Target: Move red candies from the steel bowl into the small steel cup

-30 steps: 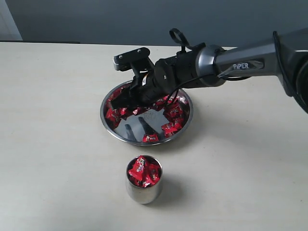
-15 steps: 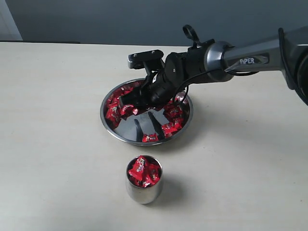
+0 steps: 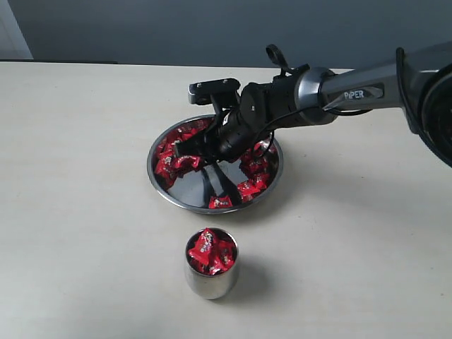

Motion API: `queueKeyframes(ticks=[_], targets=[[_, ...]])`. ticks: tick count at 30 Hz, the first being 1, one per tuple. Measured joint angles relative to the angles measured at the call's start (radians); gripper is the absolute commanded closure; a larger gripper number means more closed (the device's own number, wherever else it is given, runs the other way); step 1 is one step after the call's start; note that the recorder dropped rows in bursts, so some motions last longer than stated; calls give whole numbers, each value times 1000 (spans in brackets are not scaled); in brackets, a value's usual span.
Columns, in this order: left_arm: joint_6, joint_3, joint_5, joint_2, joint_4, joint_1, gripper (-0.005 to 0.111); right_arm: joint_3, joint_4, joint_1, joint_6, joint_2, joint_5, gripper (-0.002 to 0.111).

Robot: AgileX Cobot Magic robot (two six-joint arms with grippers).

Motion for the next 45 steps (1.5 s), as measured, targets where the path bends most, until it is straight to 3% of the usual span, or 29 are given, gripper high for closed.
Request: queueKeyframes(ticks=[7, 26, 37, 45], targets=[[0, 0, 0, 0, 0, 0, 105, 0, 0, 0, 0, 9, -6, 107], [0, 0, 0, 0, 0, 0, 105, 0, 2, 0, 2, 0, -33, 107], [0, 0, 0, 0, 0, 0, 105, 7, 0, 0, 2, -150, -19, 107], [0, 0, 0, 0, 0, 0, 105, 162, -54, 0, 0, -349, 61, 107]])
